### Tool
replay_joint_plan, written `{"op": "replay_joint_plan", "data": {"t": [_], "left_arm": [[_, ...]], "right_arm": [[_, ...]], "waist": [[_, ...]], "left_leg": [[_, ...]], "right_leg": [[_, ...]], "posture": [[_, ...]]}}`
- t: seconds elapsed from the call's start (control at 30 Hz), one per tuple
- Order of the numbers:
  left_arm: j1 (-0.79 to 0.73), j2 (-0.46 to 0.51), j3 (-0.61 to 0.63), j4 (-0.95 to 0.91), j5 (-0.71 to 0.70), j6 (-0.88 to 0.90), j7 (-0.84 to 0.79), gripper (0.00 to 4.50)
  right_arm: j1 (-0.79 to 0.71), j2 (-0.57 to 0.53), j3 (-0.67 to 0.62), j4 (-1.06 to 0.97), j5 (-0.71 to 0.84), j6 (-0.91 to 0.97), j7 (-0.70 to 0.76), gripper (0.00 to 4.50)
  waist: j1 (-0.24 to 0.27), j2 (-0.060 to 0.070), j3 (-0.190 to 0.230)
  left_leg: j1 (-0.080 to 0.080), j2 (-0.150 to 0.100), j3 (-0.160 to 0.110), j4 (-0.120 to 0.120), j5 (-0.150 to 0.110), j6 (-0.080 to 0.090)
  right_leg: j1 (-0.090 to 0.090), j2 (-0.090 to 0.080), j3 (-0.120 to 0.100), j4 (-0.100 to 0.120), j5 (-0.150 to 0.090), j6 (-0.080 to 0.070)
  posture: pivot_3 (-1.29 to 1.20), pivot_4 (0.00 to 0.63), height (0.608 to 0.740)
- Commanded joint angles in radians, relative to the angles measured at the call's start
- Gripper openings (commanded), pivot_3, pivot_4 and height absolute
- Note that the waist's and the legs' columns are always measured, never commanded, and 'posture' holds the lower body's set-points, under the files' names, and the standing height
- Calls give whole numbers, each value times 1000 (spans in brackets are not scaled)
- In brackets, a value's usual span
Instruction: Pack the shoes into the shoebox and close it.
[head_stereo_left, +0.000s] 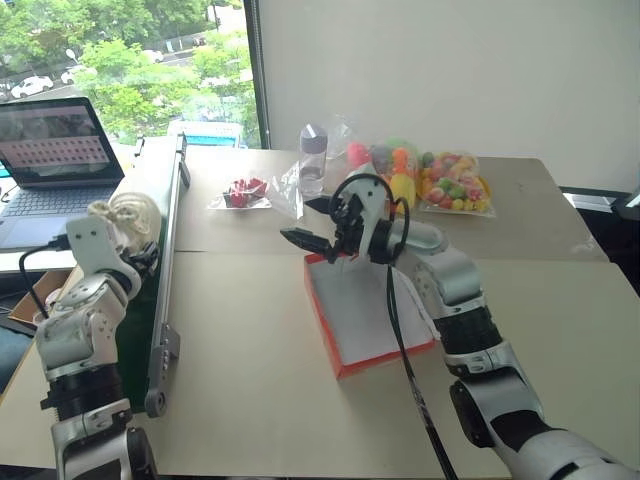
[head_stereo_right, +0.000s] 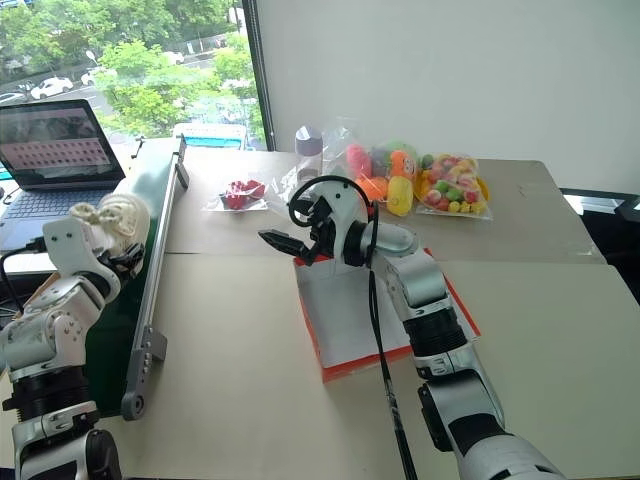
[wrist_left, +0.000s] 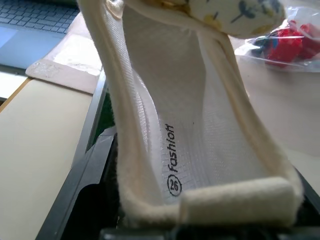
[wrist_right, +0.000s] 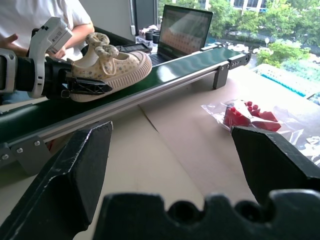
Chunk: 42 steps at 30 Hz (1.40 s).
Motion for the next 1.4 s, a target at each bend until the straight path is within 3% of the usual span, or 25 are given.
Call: {"op": "replay_joint_plan", "data": {"t": [0.03, 0.17, 0.3, 0.47, 0.87, 0.97, 1.2, 1.27, 1.4], "left_arm": [[-102, -28, -64, -172, -53, -71, -38, 2787], [-177, -146, -187, -288, -105, -32, -32, 2787], [-201, -219, -257, -317, -121, -10, -18, 2787], [-220, -290, -355, -344, -143, 10, -31, 2787], [-184, -342, -399, -430, -184, 96, 5, 2787], [-164, -351, -405, -449, -193, 130, 15, 2778], [-158, -359, -363, -467, -272, 249, 26, 2778], [-163, -348, -358, -468, -277, 260, 24, 2778], [-176, -304, -317, -477, -334, 304, -13, 4314]], "right_arm": [[-82, 48, -146, -18, 143, 108, -81, 4500], [-182, 111, -361, 44, 352, 257, -234, 4500], [-229, 129, -455, 70, 452, 323, -324, 4500], [-234, 122, -458, 66, 470, 336, -369, 4500], [-205, 116, -451, 58, 459, 321, -414, 4500], [-207, 115, -453, 59, 468, 317, -399, 3885], [-228, 125, -475, 70, 481, 304, -415, 1464], [-231, 125, -477, 74, 482, 301, -416, 989], [-238, 115, -474, 87, 469, 282, -421, 618]], "waist": [[-1, 0, 0], [-1, 0, 0], [-7, 0, 0], [-17, 1, 0], [-13, 1, 0], [-12, 1, 0], [-14, 1, 0], [-13, 1, 0], [-12, 1, 0]], "left_leg": [[-1, 0, 0, 0, 0, 0], [-3, -1, 1, 0, -1, 2], [-3, -1, 1, 0, 0, 5], [-2, 0, 1, 0, 4, 11], [-1, 0, 1, 0, 5, 12], [-1, 0, 1, 0, 5, 12], [-1, 0, 0, 0, 5, 12], [-1, 0, 0, 0, 5, 12], [-1, 0, 0, 0, 5, 12]], "right_leg": [[0, 0, 0, -1, 5, -4], [0, 0, 0, -5, 6, -4], [0, 1, 0, -5, 6, -3], [0, 4, 1, -4, 4, 0], [0, 4, 3, -4, 2, 4], [0, 5, 3, -4, 2, 4], [1, 5, 3, -3, 1, 4], [1, 5, 3, -3, 1, 4], [1, 5, 3, -4, 1, 4]], "posture": [[0, 150, 740], [0, 150, 740], [0, 150, 740], [0, 150, 740], [0, 150, 740], [0, 150, 740], [0, 150, 740], [0, 150, 740], [0, 150, 740]]}}
